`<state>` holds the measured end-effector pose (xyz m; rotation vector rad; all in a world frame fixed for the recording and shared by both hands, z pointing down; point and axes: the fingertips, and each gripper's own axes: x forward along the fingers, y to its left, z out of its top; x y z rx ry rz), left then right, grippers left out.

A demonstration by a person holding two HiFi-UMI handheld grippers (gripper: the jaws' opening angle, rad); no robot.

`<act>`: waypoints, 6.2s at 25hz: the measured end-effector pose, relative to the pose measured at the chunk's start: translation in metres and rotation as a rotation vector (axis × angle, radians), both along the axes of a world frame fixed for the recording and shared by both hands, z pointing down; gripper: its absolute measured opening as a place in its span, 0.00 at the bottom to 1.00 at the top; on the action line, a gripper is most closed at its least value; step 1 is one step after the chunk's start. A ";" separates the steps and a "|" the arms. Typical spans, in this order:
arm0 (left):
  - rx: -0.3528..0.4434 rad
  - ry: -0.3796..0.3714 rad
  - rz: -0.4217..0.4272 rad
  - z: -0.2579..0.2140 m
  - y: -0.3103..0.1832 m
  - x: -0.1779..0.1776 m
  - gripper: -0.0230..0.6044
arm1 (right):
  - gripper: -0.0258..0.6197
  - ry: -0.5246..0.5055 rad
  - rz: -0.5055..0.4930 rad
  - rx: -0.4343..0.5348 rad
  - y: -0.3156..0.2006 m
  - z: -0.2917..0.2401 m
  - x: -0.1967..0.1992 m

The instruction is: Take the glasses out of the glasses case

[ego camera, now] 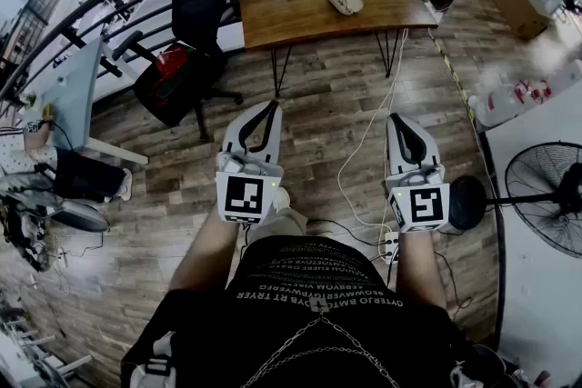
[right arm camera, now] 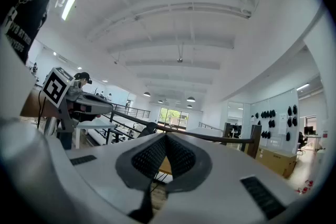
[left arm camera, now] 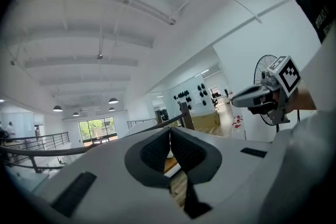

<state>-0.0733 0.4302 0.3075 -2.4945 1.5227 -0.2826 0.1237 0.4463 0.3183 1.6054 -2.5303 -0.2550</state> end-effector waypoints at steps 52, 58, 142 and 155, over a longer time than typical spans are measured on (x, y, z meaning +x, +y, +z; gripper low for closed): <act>-0.084 0.105 0.191 0.031 -0.206 -0.088 0.08 | 0.23 -0.014 0.100 -0.136 -0.175 0.031 -0.119; -0.104 0.088 0.157 0.045 -0.224 -0.086 0.08 | 0.23 -0.031 0.060 -0.136 -0.198 0.034 -0.116; -0.145 0.065 0.128 0.052 -0.583 0.076 0.08 | 0.23 -0.078 0.005 -0.227 -0.557 0.067 0.045; -0.127 0.086 0.199 0.042 -0.640 0.068 0.08 | 0.23 -0.081 0.057 -0.213 -0.593 0.057 0.025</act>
